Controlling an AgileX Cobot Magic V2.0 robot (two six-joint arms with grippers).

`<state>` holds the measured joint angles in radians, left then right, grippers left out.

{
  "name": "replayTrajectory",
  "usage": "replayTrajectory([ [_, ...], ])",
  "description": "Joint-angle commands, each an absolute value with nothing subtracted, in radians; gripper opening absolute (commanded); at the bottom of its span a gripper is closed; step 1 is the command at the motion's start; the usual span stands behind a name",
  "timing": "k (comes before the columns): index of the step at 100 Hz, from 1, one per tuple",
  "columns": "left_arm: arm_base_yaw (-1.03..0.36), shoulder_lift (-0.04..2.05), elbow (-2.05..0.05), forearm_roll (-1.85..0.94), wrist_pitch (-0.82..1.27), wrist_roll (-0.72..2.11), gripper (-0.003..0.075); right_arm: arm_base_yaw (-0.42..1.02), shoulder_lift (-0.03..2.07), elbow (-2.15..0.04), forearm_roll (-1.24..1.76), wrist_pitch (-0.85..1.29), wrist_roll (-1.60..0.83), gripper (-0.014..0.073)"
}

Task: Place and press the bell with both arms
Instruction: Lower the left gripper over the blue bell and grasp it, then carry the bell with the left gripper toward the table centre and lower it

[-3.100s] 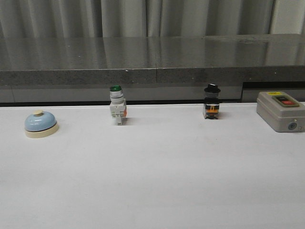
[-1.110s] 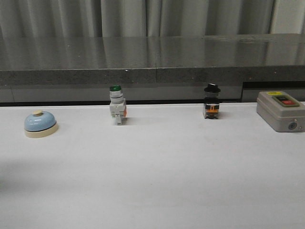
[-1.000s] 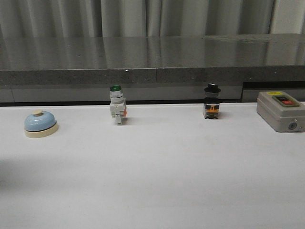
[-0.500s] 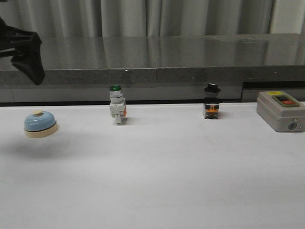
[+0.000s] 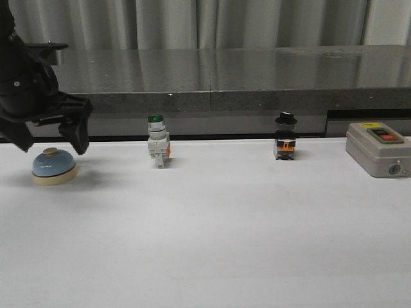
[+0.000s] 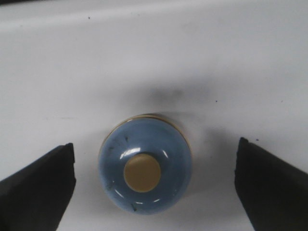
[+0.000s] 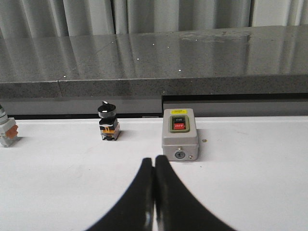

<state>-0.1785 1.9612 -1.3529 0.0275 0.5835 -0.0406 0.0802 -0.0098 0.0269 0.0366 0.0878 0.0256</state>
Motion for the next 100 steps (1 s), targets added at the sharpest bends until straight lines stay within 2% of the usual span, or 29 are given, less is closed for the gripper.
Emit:
replayTrajectory([
  [1,-0.184,1.934,-1.386,0.027,0.545,-0.042,0.064,0.08,-0.029,0.013,0.035,0.006,0.021,-0.006],
  [27,-0.18,1.978,-1.386,0.027,0.547,-0.046,0.0636,0.08,-0.029,0.013,0.035,0.006,0.021,-0.006],
  [34,-0.18,1.978,-1.386,0.027,0.547,-0.046,0.0599,0.08,-0.029,0.013,0.035,0.006,0.021,-0.006],
  [41,-0.18,1.978,-1.386,0.027,0.547,-0.046,0.0511,0.08,-0.029,0.013,0.035,0.006,0.021,-0.006],
  [53,-0.18,1.978,-1.386,0.027,0.548,-0.046,0.0288,0.08,-0.029,0.013,0.035,0.006,0.021,-0.006],
  [63,-0.18,1.974,-1.386,0.029,0.56,-0.046,0.0174,0.08,-0.029,0.013,0.035,0.006,0.021,-0.006],
  [86,-0.194,1.879,-1.386,0.027,0.629,-0.046,0.016,0.08,-0.029,0.013,0.035,0.006,0.021,-0.006],
  [100,-0.259,1.776,-1.386,0.024,0.665,-0.046,0.016,0.08,-0.029,0.013,0.035,0.006,0.021,-0.006],
])
